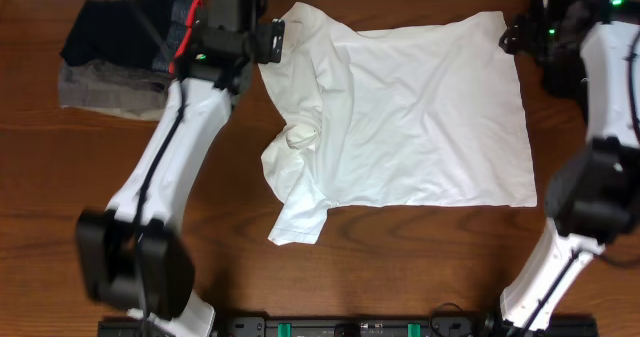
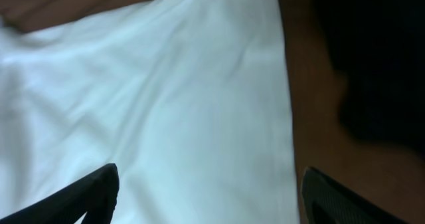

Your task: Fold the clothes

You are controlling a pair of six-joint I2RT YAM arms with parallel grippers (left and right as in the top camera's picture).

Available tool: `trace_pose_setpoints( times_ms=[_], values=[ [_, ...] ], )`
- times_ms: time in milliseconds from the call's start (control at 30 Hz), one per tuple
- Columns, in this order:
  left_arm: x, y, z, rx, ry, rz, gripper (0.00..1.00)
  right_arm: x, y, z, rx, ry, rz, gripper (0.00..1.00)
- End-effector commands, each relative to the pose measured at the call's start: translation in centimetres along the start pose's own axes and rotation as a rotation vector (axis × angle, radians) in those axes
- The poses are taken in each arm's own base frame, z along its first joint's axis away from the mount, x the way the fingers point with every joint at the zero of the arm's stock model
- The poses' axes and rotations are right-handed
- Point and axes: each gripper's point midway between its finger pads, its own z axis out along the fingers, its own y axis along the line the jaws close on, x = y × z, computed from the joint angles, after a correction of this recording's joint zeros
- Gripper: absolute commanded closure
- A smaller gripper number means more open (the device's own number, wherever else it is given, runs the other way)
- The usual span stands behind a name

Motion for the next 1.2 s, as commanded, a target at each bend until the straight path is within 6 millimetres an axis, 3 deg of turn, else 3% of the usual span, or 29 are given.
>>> trace_pose_setpoints(
  times_ms=[0, 133, 300, 367, 467, 567, 700, 800, 967, 1167],
  values=[
    [1.9, -0.5, -2.3, 0.069, 0.091, -0.033, 0.02, 1.6, 1.8, -4.1, -0.033, 0.023, 0.025, 0.14],
    [5.8, -0.5, -5.5, 0.088, 0.255, -0.099, 0.02, 4.3, 2.6, -7.3, -0.035, 0.093, 0.059, 0.13],
    [9.2, -0.9, -8.2, 0.121, 0.402, -0.111, 0.02, 5.3, 3.8, -12.5, -0.025, 0.032, 0.04, 0.15],
    [10.3, -1.5, -8.3, 0.148, 0.442, -0.108, 0.02, 5.8, 4.0, -14.5, -0.001, 0.003, 0.039, 0.16],
    [11.8, -2.4, -7.0, 0.172, 0.451, -0.03, 0.01, 6.7, 4.6, -15.9, 0.002, -0.009, 0.033, 0.15],
    [13.1, -3.5, -4.9, 0.2, 0.43, 0.059, 0.02, 7.7, 4.6, -15.6, 0.017, 0.013, 0.031, 0.16],
    [14.7, -4.4, -2.0, 0.228, 0.407, 0.176, 0.0, 9.2, 4.0, -13.7, 0.022, 0.08, 0.046, 0.17],
    [15.2, -4.8, -0.1, 0.24, 0.395, 0.236, 0.08, 10.4, 3.6, -12.0, 0.024, 0.126, 0.055, 0.17],
    [15.9, -5.5, 2.4, 0.255, 0.392, 0.293, 0.14, 11.5, 3.2, -10.1, 0.021, 0.164, 0.069, 0.18],
    [17.9, -6.7, 4.0, 0.317, 0.437, 0.341, 0.21, 11.8, 3.0, -9.0, 0.022, 0.171, 0.073, 0.18]
  ],
)
